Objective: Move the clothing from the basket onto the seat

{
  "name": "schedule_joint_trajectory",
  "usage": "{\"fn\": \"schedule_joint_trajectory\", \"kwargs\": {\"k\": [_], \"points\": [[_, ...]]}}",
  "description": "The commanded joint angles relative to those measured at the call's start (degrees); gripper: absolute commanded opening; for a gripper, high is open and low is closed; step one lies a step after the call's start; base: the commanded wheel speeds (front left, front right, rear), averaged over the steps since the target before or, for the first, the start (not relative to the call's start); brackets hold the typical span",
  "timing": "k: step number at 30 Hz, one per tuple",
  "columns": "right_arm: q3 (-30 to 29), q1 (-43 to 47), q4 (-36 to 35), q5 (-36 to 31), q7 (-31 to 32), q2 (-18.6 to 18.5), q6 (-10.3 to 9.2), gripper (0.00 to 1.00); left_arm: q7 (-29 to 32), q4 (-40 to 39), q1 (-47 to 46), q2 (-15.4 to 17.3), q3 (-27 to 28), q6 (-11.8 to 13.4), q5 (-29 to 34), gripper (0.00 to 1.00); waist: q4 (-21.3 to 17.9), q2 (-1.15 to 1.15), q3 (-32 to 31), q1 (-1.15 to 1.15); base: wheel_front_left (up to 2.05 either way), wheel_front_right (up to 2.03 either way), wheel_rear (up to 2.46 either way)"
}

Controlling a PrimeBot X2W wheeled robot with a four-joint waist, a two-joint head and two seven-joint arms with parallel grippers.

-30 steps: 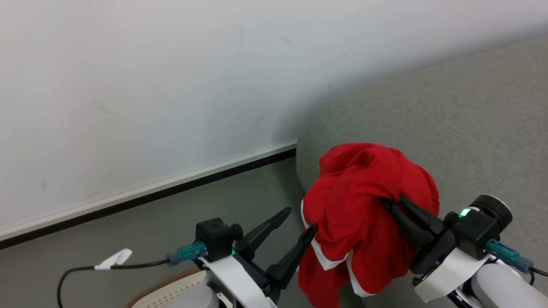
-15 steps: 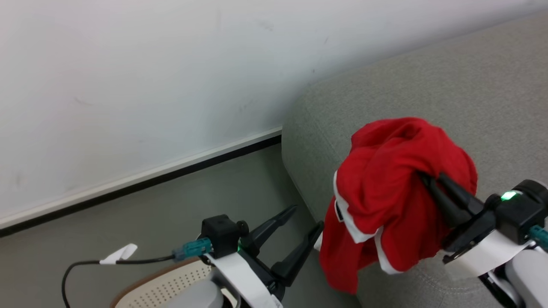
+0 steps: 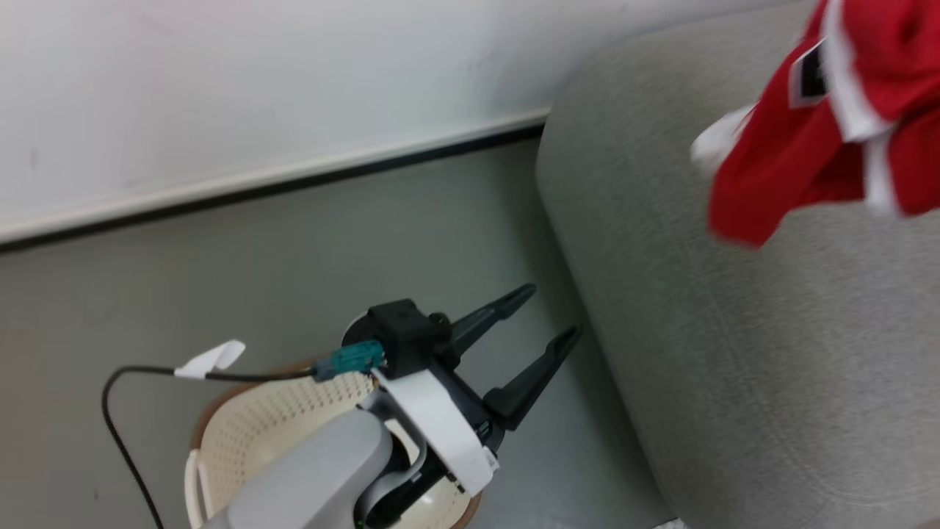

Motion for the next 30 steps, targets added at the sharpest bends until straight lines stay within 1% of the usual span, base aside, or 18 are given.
{"fn": "schedule_joint_trajectory", "kwargs": {"k": [1,6,9,11,15,18,21,24,26,27,28,29,30], "points": [[-1.61,-2.70,1.69,0.21,-0.20,-1.18,-0.15,0.00,0.35,-0.36,-1.68,0.15,0.04,-0.15,0.98,1.00,4.50,0.00,6.35,-0.01,0.00,0.00,0.00],[-6.35,-10.05,8.97,0.40,-0.20,-4.42,-0.15,0.00,1.07,-1.67,-5.37,0.13,0.08,0.41,3.02,1.00,7.32,0.00,12.81,-0.01,0.00,0.00,0.00],[-9.04,-13.59,14.16,-0.23,-0.19,-6.27,-0.15,0.00,0.97,-2.77,-6.90,-0.55,0.04,0.82,4.18,1.00,9.00,0.00,16.05,-0.01,0.00,0.00,0.00],[-10.79,-15.12,17.75,-0.90,-0.20,-7.12,-0.15,0.00,0.92,-3.25,-7.69,-0.85,-0.22,0.98,4.47,1.00,10.04,0.00,17.58,-0.01,0.00,0.00,0.00],[-14.60,-16.49,25.05,-1.12,-0.20,-7.57,-0.15,0.00,0.87,-3.88,-8.42,-1.03,-0.17,1.45,4.86,1.00,11.69,0.00,19.73,-0.01,0.00,0.00,0.00],[-17.53,-15.91,30.87,-2.21,-0.20,-6.50,-0.15,0.00,0.72,-4.28,-8.30,-0.56,0.04,1.93,5.04,1.00,12.42,0.00,20.52,-0.01,0.00,0.00,0.00],[-19.89,-14.66,35.33,-5.60,-0.20,-4.70,-0.15,0.00,0.84,-4.52,-7.40,0.07,0.03,2.28,5.08,1.00,12.56,0.00,20.56,-0.01,0.00,0.00,0.00],[-22.00,-13.61,40.22,-8.56,-0.19,-2.07,-0.15,0.00,0.48,-4.75,-6.36,0.51,0.35,2.79,4.27,1.00,12.34,0.00,19.76,-0.01,0.00,0.00,0.00],[-22.74,-13.77,41.38,-9.33,-0.20,-1.62,-0.15,0.00,0.42,-4.81,-6.02,0.54,0.34,2.94,4.12,1.00,12.28,0.00,19.38,-0.01,0.00,0.00,0.00],[-23.44,-14.01,42.18,-10.02,-0.20,-1.11,-0.15,0.18,0.35,-4.83,-5.76,0.55,0.32,2.95,3.95,1.00,12.18,0.00,18.95,-0.01,0.00,0.00,0.00],[-23.93,-14.02,42.70,-10.87,-0.20,-0.49,-0.15,0.44,0.32,-4.84,-5.55,0.55,0.26,3.05,3.81,1.00,12.06,0.00,18.48,-0.01,0.00,0.00,0.00],[-24.22,-13.90,42.87,-11.60,-0.20,0.20,-0.15,0.97,0.32,-4.86,-5.35,0.57,0.21,3.05,3.64,1.00,11.87,0.00,17.99,-0.01,0.00,0.00,0.00],[-24.68,-13.82,42.87,-12.11,-0.19,0.49,-0.15,1.00,0.26,-4.84,-5.11,0.66,0.21,3.05,3.48,1.00,11.63,0.00,17.51,-0.01,0.00,0.00,0.00]]}}
